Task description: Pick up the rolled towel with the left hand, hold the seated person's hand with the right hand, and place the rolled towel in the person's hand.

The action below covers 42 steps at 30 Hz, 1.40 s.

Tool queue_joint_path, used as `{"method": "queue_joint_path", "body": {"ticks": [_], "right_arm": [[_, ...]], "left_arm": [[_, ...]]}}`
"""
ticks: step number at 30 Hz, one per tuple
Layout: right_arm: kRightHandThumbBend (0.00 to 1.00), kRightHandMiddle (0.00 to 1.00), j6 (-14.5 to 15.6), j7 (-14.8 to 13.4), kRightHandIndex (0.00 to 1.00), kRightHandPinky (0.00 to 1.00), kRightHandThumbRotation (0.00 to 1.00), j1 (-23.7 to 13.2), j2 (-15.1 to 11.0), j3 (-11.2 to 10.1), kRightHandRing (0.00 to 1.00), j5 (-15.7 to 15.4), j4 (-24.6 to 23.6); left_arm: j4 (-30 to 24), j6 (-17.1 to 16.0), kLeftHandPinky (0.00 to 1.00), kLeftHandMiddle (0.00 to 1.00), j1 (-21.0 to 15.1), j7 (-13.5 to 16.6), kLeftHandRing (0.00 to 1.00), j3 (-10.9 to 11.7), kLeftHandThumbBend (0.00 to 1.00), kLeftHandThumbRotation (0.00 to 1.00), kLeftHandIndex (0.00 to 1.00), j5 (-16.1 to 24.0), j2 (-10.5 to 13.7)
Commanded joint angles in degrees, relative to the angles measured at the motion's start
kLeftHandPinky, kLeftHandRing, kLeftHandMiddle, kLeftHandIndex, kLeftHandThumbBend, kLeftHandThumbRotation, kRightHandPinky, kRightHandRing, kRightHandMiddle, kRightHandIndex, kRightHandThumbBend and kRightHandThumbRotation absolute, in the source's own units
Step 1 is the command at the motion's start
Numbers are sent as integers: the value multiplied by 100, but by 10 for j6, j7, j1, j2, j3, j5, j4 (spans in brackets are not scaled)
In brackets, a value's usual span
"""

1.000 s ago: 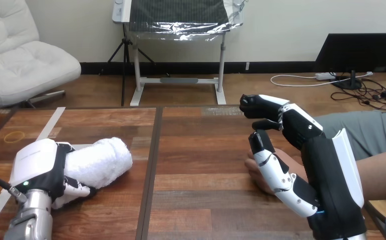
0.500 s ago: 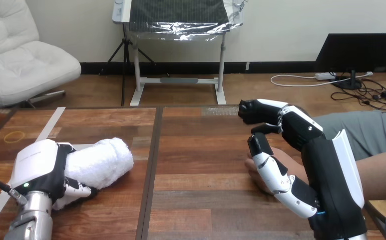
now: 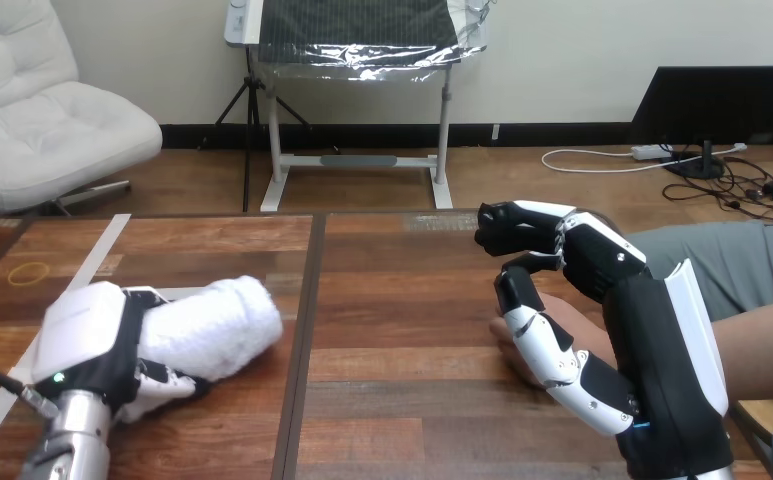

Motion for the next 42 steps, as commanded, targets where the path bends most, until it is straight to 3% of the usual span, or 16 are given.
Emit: {"method": "queue_joint_path", "body": {"ticks": [1, 10, 16, 25, 30, 37, 42], "right_arm": [[24, 66, -16, -3, 69, 58, 40, -37, 1, -7, 66, 6, -4], [24, 66, -14, -2, 68, 57, 36, -37, 2, -5, 66, 6, -7], [25, 66, -12, 0, 68, 56, 32, -40, 1, -4, 65, 4, -8], [26, 67, -2, -1, 68, 53, 26, -48, 5, 0, 64, -1, -11], [27, 67, -2, -1, 68, 51, 21, -55, 6, 1, 63, -3, -8], [27, 67, 1, -1, 68, 48, 17, -62, 10, 5, 61, 1, -6], [28, 66, -5, 0, 68, 45, 14, -64, 8, 6, 59, 7, -1]], "left_arm": [[-25, -25, 37, 49, 2, 3, 42, 6, 67, 0, 55, -15, -4], [-70, -51, 35, 49, 30, 2, 41, 12, 65, 1, 54, -31, -4], [-132, -76, 34, 48, 64, -6, 41, 23, 63, 0, 53, -51, -8], [-227, -104, 33, 46, 111, -16, 38, 44, 62, 2, 52, -82, -23], [-271, -140, 33, 46, 133, -10, 38, 53, 63, 5, 52, -104, -41], [-326, -148, 35, 47, 159, -36, 40, 65, 64, 8, 52, -157, -69], [-353, -181, 37, 47, 175, -68, 41, 67, 64, 6, 52, -223, -94]]}}
